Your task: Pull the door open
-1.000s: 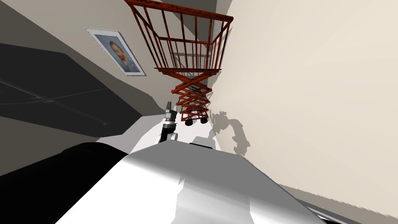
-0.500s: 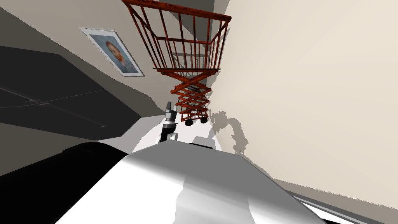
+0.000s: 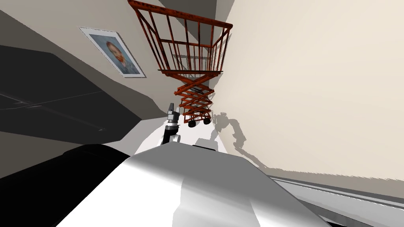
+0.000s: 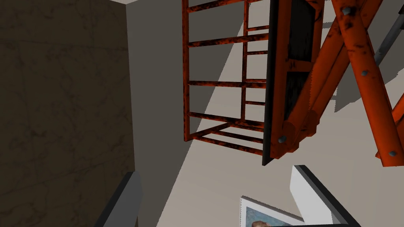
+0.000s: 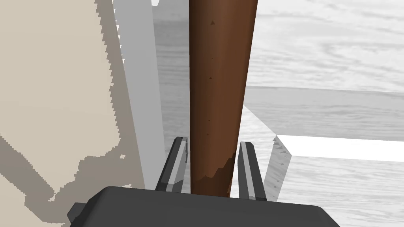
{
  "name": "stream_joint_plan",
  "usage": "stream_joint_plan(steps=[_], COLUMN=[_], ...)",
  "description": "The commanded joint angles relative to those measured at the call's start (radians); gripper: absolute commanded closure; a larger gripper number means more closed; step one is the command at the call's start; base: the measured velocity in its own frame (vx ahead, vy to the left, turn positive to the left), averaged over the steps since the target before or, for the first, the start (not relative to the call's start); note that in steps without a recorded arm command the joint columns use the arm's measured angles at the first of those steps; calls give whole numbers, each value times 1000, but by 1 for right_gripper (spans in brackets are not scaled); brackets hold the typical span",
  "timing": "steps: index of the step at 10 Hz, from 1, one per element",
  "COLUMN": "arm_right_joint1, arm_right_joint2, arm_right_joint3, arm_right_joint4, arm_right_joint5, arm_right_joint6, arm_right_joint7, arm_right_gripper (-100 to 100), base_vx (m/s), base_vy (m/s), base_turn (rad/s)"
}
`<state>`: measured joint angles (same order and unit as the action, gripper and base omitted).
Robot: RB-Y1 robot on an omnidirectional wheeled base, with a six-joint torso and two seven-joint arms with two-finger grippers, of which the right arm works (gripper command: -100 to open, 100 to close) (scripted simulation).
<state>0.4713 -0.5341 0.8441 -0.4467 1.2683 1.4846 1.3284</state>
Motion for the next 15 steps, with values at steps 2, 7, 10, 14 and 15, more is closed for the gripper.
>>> stream_joint_plan(steps=[2, 7, 10, 14, 15], arm_right_joint1=[-21, -33, -36, -15, -15], arm_right_joint2=[20, -1, -5, -7, -7], arm_right_joint3=[10, 63, 75, 113, 113], arm_right_joint4=[57, 31, 16, -20, -14], arm_right_joint5=[11, 85, 101, 153, 153], arm_right_joint6=[-8, 35, 45, 100, 100], arm_right_joint7=[-33, -24, -22, 8, 8], arm_right_gripper=[100, 100, 100, 100, 100], base_vx=[-16, -83, -118, -72, -149], base_vy=[13, 42, 40, 24, 49], base_turn=[8, -70, -39, -17, -23])
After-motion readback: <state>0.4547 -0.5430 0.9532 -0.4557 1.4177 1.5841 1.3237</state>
